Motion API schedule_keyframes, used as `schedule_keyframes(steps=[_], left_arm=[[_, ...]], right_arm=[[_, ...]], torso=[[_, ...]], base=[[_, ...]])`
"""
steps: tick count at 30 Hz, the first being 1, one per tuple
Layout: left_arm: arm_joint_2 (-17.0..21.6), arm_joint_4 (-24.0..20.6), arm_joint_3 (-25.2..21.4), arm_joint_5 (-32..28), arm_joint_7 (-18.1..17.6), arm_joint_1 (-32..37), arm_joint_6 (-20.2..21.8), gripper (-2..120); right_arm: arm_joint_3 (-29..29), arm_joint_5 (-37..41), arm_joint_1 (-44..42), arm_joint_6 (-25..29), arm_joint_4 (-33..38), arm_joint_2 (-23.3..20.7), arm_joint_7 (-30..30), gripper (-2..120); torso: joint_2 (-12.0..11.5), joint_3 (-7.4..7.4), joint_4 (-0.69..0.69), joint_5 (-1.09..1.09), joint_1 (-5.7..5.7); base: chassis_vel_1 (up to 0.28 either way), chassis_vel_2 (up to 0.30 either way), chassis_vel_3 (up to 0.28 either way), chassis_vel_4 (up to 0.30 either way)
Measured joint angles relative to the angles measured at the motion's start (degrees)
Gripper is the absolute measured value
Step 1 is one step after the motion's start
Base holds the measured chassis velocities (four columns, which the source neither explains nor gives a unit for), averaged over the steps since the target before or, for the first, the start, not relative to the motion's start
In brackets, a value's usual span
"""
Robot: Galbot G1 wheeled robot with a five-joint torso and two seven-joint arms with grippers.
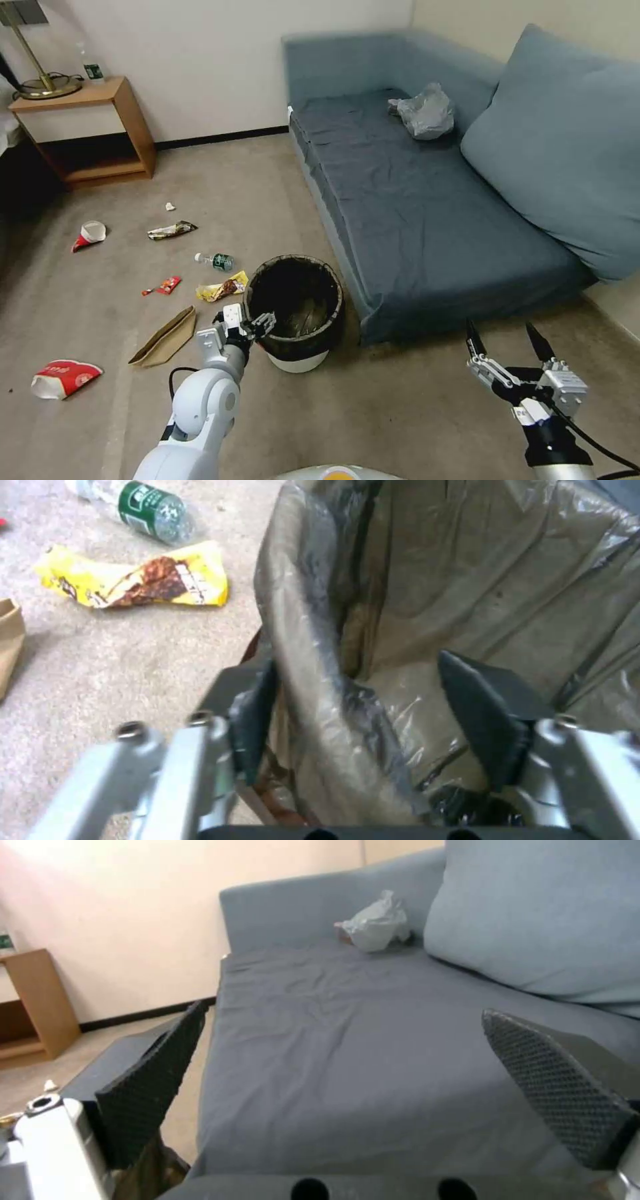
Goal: Pick up the trash can from the floor.
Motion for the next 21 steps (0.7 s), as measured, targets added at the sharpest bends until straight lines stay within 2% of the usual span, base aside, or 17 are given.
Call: schedule_keyframes(steps=[2,4,5,8,9,14,21], left_arm=[[0.0,0.0,0.0,0.0,0.0,0.0,-0.1,55],[0.0,0.0,-0.1,0.1,-0.2,0.3,-0.5,41],[0.0,0.0,-0.1,0.1,-0.2,0.3,-0.5,41],[0.0,0.3,-0.3,0.1,-0.5,0.4,-1.2,25],[0.0,0.3,-0.3,0.1,-0.5,0.4,-1.2,25],[0.2,0.6,-0.4,0.6,-0.2,0.9,-2.7,5],[0.4,0.2,-0.5,1.0,0.0,1.1,-2.8,4]], right_arm=[[0.1,0.0,0.0,0.0,0.0,0.0,0.0,100],[0.1,0.1,-0.1,0.1,0.0,0.0,0.0,100],[0.1,0.1,-0.1,0.1,0.0,0.0,0.0,100],[-0.2,0.0,-0.1,0.1,0.0,0.0,0.0,100],[-0.2,0.0,-0.1,0.1,0.0,0.0,0.0,100],[-0.3,-0.2,0.0,0.3,-0.5,0.0,-0.3,100],[-0.3,-0.2,0.0,0.5,-0.6,0.0,-0.5,100]], torso=[[0.0,0.00,0.00,0.01,0.00],[0.0,0.00,0.00,0.01,0.00],[0.0,0.00,0.00,0.01,0.00],[0.0,0.00,0.00,0.00,0.00],[0.0,0.00,0.00,0.00,0.00],[0.0,0.00,0.00,0.00,0.00],[0.0,0.00,-0.01,-0.01,0.00]], base=[[0.000,0.000,0.000,0.000],[0.000,0.000,0.000,0.000],[0.000,0.000,0.000,0.000],[0.000,0.000,0.000,0.000],[0.000,0.000,0.000,0.000],[0.000,0.000,0.000,0.000],[0.000,0.000,0.000,0.000]])
